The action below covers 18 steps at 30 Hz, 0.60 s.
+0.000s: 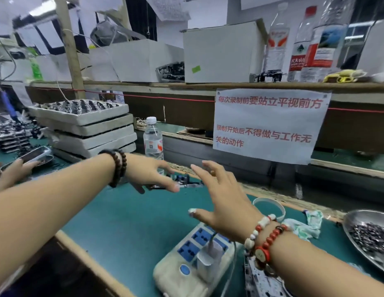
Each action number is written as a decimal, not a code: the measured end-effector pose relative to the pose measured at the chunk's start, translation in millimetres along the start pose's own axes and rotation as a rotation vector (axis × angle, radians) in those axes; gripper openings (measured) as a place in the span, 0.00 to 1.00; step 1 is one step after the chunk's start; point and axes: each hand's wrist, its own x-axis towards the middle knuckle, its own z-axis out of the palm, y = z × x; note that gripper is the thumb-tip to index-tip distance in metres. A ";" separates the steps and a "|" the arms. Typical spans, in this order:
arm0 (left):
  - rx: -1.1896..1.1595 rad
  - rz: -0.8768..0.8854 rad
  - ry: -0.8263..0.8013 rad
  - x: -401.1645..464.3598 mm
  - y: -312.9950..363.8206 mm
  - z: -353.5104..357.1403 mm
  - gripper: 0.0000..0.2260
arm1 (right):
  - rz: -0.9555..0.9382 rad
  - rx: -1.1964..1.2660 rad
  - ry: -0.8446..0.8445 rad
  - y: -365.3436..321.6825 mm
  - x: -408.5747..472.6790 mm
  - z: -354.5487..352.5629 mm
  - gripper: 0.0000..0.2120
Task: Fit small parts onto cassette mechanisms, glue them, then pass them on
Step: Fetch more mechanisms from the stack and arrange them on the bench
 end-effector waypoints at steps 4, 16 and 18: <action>-0.007 0.102 -0.156 -23.1 56.8 3.3 0.32 | 0.024 -0.071 0.115 -6.4 -18.1 -32.3 0.25; 0.117 0.312 -0.126 -71.9 183.6 28.9 0.40 | 0.443 0.226 0.271 30.2 -130.4 -99.0 0.13; 0.082 0.363 -0.074 -75.3 194.0 42.0 0.39 | 0.567 0.492 0.287 39.7 -150.6 -99.3 0.16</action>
